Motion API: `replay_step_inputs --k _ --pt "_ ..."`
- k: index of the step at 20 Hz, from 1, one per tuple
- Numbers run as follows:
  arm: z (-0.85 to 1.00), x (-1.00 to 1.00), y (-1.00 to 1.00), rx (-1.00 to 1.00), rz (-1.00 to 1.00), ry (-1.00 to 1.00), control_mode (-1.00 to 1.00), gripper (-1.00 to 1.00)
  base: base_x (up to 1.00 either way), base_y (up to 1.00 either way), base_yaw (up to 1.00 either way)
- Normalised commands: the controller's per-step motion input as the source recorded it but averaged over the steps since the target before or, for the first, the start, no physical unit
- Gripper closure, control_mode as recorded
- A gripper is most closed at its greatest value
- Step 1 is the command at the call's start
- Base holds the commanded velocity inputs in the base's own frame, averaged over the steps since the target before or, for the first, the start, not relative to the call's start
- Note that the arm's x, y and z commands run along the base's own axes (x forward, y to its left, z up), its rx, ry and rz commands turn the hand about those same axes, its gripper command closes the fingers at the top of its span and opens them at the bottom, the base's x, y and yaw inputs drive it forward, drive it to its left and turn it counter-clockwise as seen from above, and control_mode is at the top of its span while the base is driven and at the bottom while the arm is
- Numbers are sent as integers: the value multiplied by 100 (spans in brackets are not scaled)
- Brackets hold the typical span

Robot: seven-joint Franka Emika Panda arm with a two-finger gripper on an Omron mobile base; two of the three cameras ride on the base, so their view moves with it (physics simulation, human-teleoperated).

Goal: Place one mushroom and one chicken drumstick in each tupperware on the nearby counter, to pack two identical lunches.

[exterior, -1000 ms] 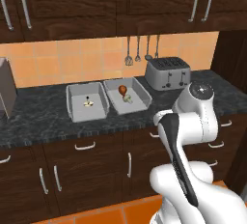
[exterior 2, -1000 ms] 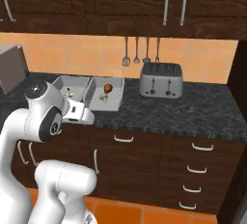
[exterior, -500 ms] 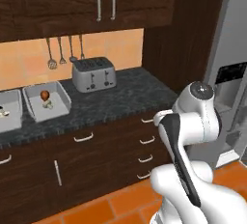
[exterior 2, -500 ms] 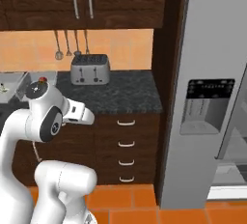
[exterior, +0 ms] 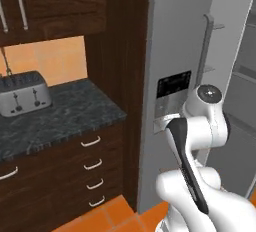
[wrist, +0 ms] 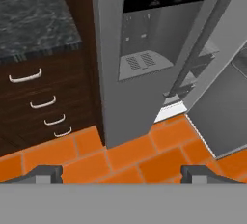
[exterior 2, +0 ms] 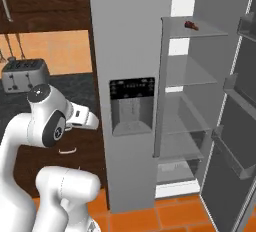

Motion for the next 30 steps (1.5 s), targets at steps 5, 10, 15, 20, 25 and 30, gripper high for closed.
replay_step_inputs --k 5,10,15,20,25,30 --pt "0 0 0 0 0 0 100 -100 34 -100 0" --pt "0 0 0 0 0 0 100 -100 36 -97 4" --pt "0 0 0 0 0 0 100 -100 43 -71 20" --pt "0 0 0 0 0 0 100 -100 60 -51 26" --pt "0 0 0 0 0 0 100 -100 74 -17 19" --pt "0 0 0 0 0 0 100 -100 64 -5 14"
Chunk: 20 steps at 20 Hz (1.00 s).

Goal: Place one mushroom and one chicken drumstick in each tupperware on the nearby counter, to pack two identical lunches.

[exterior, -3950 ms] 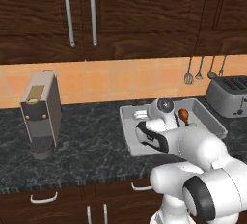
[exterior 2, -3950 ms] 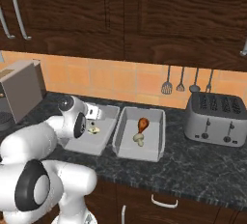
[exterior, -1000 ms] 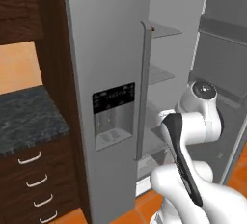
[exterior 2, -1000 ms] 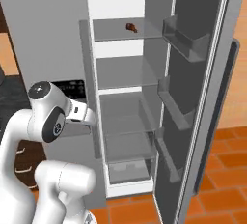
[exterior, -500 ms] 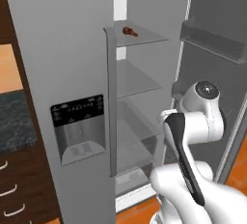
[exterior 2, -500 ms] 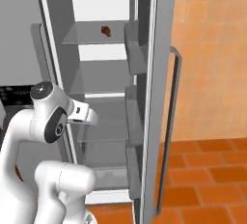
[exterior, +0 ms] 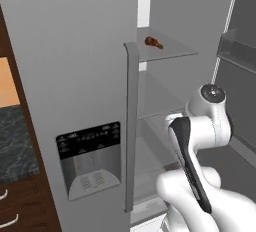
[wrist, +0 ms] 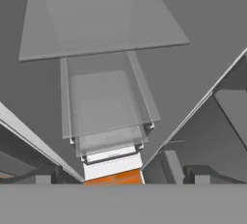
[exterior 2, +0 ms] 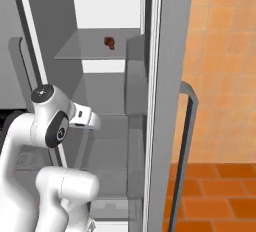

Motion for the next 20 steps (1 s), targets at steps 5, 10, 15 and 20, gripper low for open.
replay_step_inputs --k 5,10,15,20 --pt "0 0 0 0 0 0 100 -100 28 -58 17" --pt "0 0 -3 0 0 -2 -100 -100 0 -13 1" --pt "46 4 2 0 1 -33 -100 -100 0 0 0" --pt "89 5 14 0 0 -38 -100 -100 0 0 0"
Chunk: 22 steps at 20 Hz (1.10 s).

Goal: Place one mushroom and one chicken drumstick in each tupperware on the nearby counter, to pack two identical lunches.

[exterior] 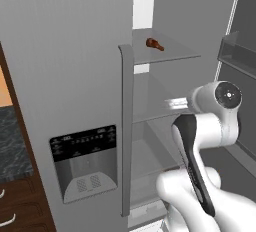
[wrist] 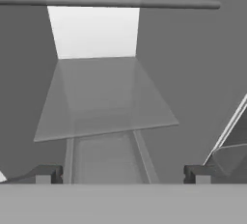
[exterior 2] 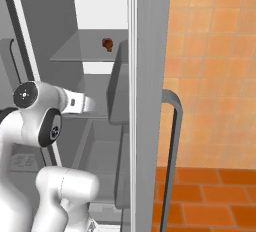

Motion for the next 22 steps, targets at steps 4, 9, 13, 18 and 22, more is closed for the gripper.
replay_step_inputs --k 4,9,13,18,22 --pt "93 0 15 0 0 -32 -100 -100 0 0 0" --pt "99 0 0 3 0 -16 -100 -100 0 0 0" --pt "63 6 0 8 1 -1 -100 -100 0 0 0" --pt "20 22 0 4 5 1 -100 -100 0 0 0" --pt "18 44 0 0 16 0 -100 -100 0 0 0"
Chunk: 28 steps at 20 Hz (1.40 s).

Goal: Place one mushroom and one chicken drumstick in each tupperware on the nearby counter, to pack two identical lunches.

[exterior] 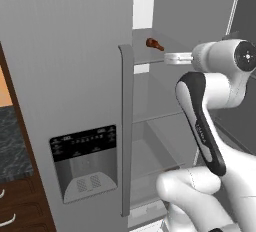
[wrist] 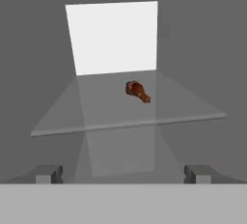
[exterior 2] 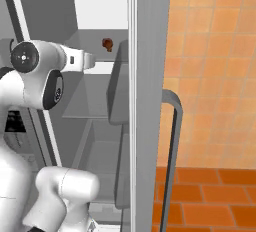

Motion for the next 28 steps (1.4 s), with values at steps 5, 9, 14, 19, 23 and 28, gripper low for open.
replay_step_inputs --k 5,9,14,19,23,28 --pt "25 52 0 -3 7 14 -100 -100 0 0 0" --pt "6 39 0 -7 0 24 -100 -100 0 0 0" --pt "-19 45 -4 -1 0 5 -100 -100 0 0 0" --pt "-37 65 -11 0 4 7 -100 -100 0 0 0" --pt "-24 76 -11 0 4 5 -100 -100 0 0 0" --pt "-9 79 -7 0 3 7 -100 -100 0 0 0"
